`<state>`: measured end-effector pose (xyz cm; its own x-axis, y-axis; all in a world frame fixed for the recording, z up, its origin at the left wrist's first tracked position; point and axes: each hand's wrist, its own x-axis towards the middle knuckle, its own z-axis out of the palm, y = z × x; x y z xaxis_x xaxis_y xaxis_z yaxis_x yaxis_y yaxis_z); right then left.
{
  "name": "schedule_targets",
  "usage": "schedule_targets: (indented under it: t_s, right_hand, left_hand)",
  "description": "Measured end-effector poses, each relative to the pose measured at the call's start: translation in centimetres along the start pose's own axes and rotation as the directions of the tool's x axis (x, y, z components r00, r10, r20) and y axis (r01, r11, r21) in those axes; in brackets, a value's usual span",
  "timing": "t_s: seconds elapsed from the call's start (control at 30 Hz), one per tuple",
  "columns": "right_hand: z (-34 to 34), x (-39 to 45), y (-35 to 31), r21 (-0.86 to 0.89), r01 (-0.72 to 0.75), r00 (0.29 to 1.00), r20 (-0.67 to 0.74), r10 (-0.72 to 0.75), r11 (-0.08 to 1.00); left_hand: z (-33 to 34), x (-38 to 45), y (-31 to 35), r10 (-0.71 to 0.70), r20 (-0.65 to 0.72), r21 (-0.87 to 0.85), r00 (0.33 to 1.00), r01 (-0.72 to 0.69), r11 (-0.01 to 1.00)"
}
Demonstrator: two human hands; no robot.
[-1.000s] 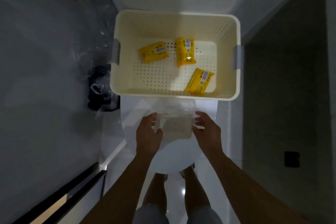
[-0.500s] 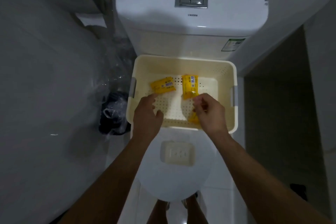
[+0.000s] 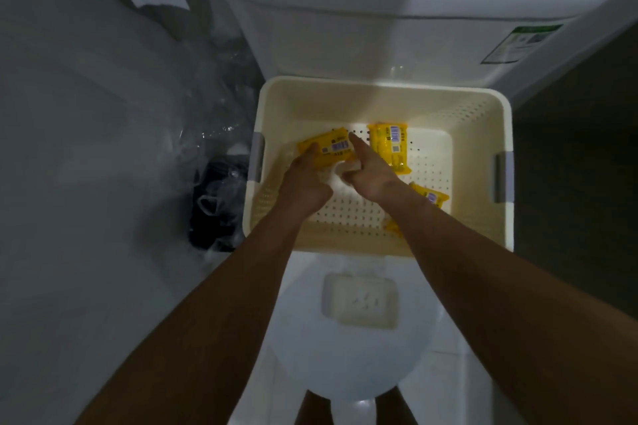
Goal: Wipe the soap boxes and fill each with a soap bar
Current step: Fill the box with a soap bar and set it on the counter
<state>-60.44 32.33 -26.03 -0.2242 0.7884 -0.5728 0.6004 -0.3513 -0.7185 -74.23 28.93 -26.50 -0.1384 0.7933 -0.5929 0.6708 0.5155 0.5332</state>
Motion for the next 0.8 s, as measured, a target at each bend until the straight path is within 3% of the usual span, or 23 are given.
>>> schedule_targets:
  t_s: [0.23,0.37,0.57,0.7,0.8]
  right_hand:
    - [-0.2,-0.5,0.5,0.202,-0.088,0.996,0.027,0.084,0.976]
    - [-0.8,-2.0,0.8,0.196,0.010,0.999,-0.047,-0.001,0.980]
    - [-2.7,-5.8,-0.3,0.023,0.245,0.934,-0.272,-0.230,0.969]
    - [-3.8,-8.2,-1.2,0.024,0.262,0.912,-0.334,-0.239,0.965]
    - [-4.5,-9.5,-1.3,0.097,0.228,0.936,-0.296,-0.190,0.969]
  left_hand:
    - [0.5,-0.7,0.0,0.035,-0.028,-0.056,0.999,-0.037,0.998]
    - [0.0,-2.5,0.4,0.033,-0.075,-0.083,0.997,-0.039,0.996]
    - [-1.9,-6.7,2.6,0.282,-0.350,0.025,0.893,-0.292,0.956]
    - [-2.7,-8.8,3.3,0.368,-0.404,0.064,0.837,-0.376,0.924]
    - [-3.0,-9.7,3.3,0.333,-0.357,0.006,0.873,-0.354,0.935]
